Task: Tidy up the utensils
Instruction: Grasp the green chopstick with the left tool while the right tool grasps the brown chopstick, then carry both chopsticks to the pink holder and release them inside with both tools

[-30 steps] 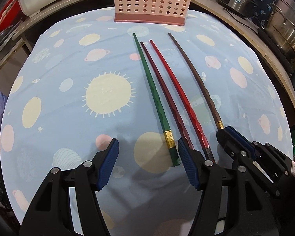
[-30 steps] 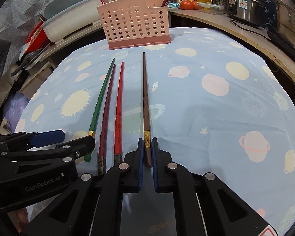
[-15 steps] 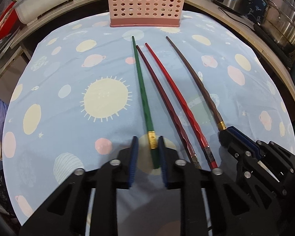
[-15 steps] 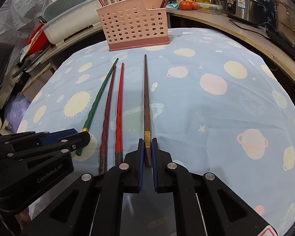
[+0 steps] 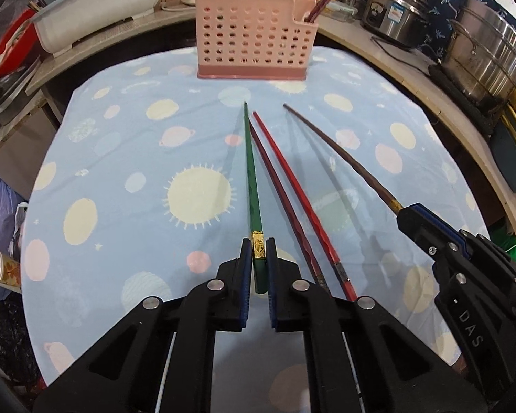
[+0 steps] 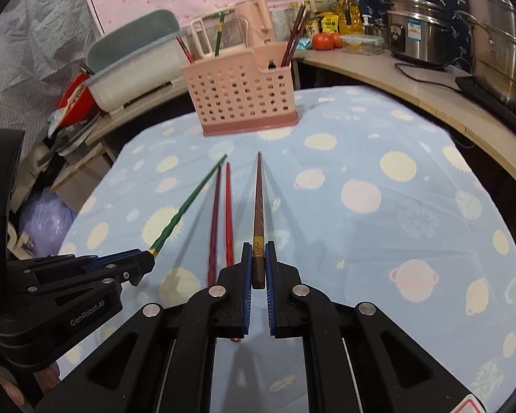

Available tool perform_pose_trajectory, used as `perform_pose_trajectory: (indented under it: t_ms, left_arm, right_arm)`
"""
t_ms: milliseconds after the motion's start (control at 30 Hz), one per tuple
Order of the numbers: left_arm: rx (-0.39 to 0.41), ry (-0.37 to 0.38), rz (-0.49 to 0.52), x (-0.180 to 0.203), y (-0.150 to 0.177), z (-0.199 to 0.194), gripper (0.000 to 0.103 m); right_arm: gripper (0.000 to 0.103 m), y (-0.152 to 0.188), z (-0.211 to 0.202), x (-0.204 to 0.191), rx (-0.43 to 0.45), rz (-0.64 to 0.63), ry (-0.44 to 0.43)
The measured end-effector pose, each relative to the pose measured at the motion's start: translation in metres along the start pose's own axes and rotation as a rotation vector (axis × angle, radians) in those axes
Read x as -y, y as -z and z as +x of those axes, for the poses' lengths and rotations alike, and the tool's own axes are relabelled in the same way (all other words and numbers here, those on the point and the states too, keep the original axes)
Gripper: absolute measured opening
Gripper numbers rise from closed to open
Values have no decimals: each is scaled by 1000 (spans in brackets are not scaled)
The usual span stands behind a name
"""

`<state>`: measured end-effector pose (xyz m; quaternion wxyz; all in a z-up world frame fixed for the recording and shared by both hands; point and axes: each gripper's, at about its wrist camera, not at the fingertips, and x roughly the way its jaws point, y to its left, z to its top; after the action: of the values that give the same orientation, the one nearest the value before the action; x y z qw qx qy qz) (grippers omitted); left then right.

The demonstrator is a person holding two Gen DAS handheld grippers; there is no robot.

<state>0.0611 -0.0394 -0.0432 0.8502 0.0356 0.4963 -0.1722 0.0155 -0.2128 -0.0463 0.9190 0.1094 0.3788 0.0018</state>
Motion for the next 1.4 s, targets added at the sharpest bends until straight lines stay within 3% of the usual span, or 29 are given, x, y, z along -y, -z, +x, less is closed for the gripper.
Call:
perform_pose_trajectory:
  t_ms: [767,1400]
  left_arm:
    - [265,-49,-16,-15,-106,-84,7]
    - [335,-46,37,-5,-165,-90,6]
  right_arm:
    - [7,-119,-60,-8,254,23,-74]
    - [7,-172,-54,-9,327,32,-75]
